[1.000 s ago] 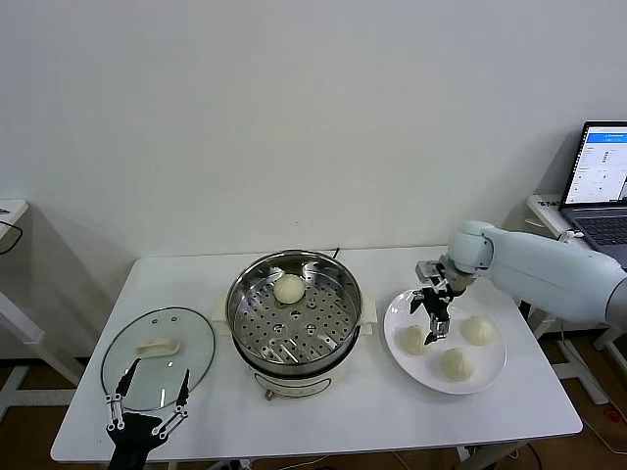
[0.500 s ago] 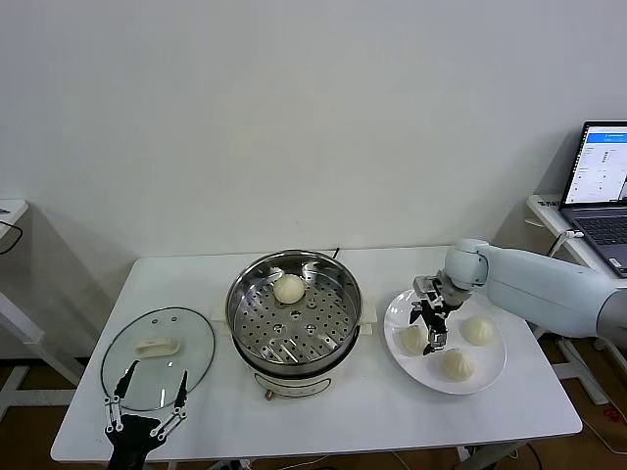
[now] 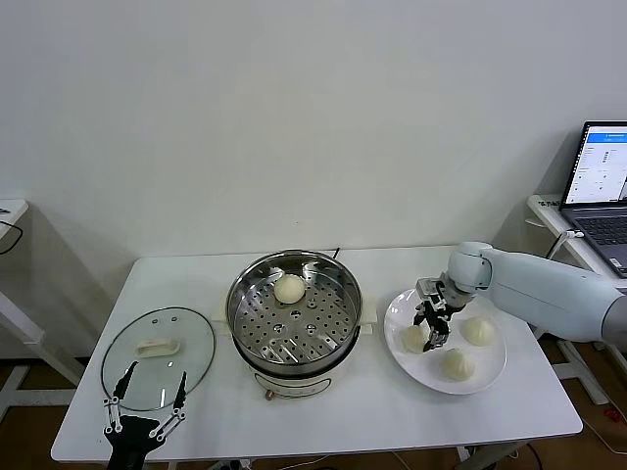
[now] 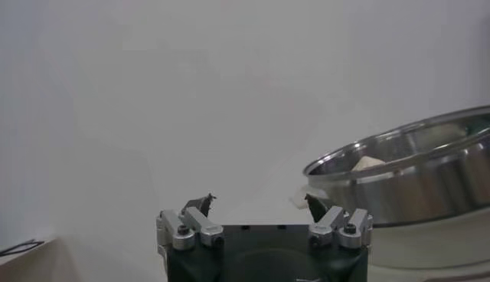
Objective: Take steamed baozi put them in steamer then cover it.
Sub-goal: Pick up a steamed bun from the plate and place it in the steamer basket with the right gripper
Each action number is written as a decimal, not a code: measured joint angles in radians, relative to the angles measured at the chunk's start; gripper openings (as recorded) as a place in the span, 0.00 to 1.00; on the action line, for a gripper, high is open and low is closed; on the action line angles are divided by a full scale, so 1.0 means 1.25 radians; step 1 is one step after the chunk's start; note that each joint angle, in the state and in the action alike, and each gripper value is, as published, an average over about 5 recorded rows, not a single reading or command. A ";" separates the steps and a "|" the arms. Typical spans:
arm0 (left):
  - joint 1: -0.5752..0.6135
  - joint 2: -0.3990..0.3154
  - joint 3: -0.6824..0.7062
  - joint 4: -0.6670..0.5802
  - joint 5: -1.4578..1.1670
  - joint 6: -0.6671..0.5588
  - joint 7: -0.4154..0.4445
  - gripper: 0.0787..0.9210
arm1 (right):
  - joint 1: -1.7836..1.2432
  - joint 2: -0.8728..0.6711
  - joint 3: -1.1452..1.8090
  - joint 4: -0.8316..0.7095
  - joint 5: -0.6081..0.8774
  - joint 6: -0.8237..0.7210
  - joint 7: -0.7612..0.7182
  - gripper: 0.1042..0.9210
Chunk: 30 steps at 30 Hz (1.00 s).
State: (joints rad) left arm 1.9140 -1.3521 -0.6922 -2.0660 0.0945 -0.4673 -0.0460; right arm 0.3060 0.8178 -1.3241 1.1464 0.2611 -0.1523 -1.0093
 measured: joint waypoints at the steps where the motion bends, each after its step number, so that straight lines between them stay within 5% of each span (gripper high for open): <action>1: 0.000 0.000 0.000 0.000 0.000 0.000 0.000 0.88 | 0.007 -0.001 0.004 0.001 -0.002 0.003 -0.006 0.63; 18: -0.008 0.008 0.007 -0.006 0.000 0.000 -0.001 0.88 | 0.296 0.111 0.001 0.036 0.093 0.025 -0.183 0.63; 30: -0.015 0.008 0.006 -0.009 0.001 0.001 -0.003 0.88 | 0.394 0.308 -0.091 0.098 0.254 -0.044 -0.138 0.65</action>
State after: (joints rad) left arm 1.8946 -1.3426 -0.6853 -2.0769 0.0952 -0.4655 -0.0493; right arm 0.7985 1.2033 -1.4374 1.2688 0.5787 -0.2071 -1.1822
